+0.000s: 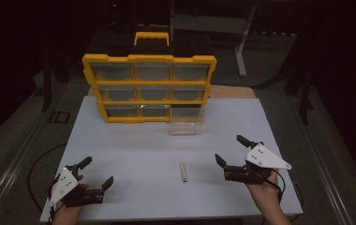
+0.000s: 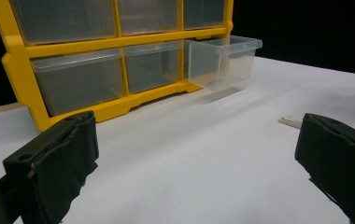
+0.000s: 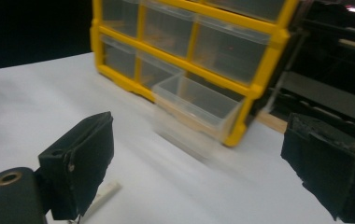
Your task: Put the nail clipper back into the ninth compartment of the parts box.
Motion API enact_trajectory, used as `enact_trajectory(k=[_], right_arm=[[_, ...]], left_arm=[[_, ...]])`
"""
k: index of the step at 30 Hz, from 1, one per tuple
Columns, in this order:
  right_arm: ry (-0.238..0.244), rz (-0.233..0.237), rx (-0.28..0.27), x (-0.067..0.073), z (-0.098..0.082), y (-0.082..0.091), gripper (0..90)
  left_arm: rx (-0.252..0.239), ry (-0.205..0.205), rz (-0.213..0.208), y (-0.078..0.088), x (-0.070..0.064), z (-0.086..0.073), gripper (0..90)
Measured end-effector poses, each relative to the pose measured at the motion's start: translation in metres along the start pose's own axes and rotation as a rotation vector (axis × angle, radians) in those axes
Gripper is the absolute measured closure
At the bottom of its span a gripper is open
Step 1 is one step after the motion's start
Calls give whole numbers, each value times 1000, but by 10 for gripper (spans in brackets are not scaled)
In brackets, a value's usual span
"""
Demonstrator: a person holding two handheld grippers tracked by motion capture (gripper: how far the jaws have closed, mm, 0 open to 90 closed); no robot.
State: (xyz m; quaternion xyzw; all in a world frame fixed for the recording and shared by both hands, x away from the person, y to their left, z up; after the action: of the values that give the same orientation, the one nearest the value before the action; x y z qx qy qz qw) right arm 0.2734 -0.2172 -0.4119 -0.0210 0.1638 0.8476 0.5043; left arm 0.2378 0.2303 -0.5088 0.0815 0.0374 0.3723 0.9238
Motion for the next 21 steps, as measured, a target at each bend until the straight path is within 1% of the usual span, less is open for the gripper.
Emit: enact_trajectory(k=[2, 4, 7, 9, 10, 14, 15, 17, 20, 21], right_arm=[[-1, 25, 18, 5, 1, -4, 94], [-15, 65, 39, 10, 2, -10, 94], [-18, 80, 40, 18, 2, -16, 94], [-17, 84, 41, 20, 2, -17, 94], [-16, 93, 47, 26, 1, -23, 94], [-20, 98, 70, 34, -1, -28, 94], [-13, 84, 71, 37, -2, -29, 94], [-17, 81, 78, 40, -3, -31, 94], [-14, 53, 97, 45, -5, -35, 93], [-14, 53, 97, 45, -5, -35, 93]], left_arm=[[1, 0, 1, 0, 0, 0, 2], [0, -1, 0, 0, 0, 0, 2], [0, -1, 0, 0, 0, 0, 2], [0, -2, 0, 0, 0, 0, 2], [0, -2, -1, 0, 0, 0, 2], [-1, -2, -2, 0, 0, 0, 2], [0, -3, -1, 0, 0, 0, 2], [-1, -3, 0, 0, 0, 0, 2], [-3, -2, 1, 0, 0, 1, 2], [-4, -3, 2, 0, 0, 1, 2]])
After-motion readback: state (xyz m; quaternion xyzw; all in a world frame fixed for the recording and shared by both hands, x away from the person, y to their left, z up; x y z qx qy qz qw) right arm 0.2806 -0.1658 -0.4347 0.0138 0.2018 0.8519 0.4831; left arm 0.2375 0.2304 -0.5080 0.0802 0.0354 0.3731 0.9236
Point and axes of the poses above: each handheld gripper's, and its own axes: y roughly backward along the jaws, z roughly out of its top, x roughly to its left, the point moved 4 cm from there along -y, roughly forward along the jaws, and after that the axes turned 9 degrees about -z, right-handed, at the moved point
